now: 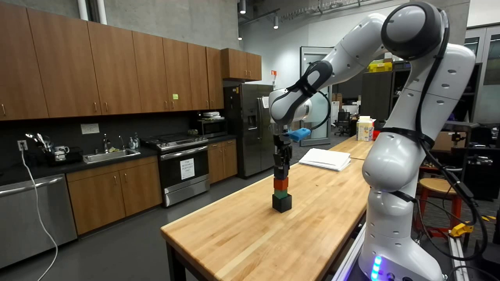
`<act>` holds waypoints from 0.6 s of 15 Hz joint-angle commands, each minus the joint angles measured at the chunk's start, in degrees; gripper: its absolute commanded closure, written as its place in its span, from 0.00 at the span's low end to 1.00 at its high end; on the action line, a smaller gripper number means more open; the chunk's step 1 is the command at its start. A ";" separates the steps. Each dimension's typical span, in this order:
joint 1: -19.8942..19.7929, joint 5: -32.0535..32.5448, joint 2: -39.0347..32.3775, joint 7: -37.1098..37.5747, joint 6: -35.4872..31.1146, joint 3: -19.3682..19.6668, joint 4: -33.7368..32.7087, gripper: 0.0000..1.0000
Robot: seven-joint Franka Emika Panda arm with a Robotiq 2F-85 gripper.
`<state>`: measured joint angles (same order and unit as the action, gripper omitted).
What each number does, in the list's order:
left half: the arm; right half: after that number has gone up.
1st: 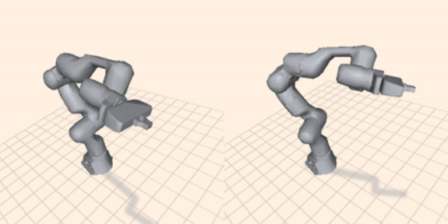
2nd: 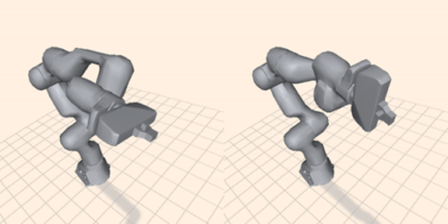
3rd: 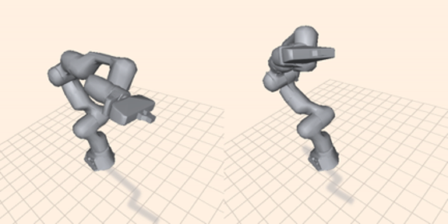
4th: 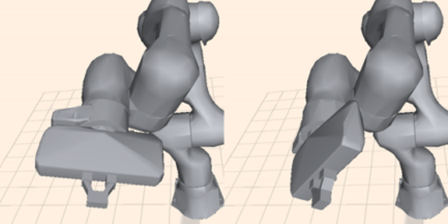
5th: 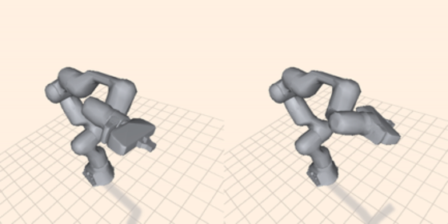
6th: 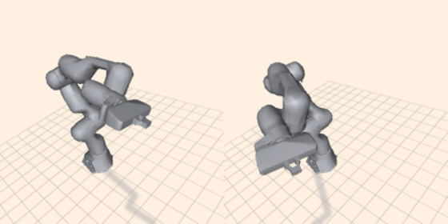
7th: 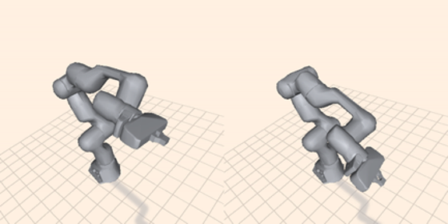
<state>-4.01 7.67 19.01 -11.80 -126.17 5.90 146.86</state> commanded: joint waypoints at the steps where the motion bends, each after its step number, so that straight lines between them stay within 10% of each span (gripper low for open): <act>1: -0.55 1.08 -0.45 0.98 -0.59 -0.21 -0.37 0.70; 9: -0.69 1.10 -0.78 1.13 -0.66 -0.16 -0.40 0.70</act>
<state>-4.09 7.67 18.83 -11.73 -126.23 5.90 146.86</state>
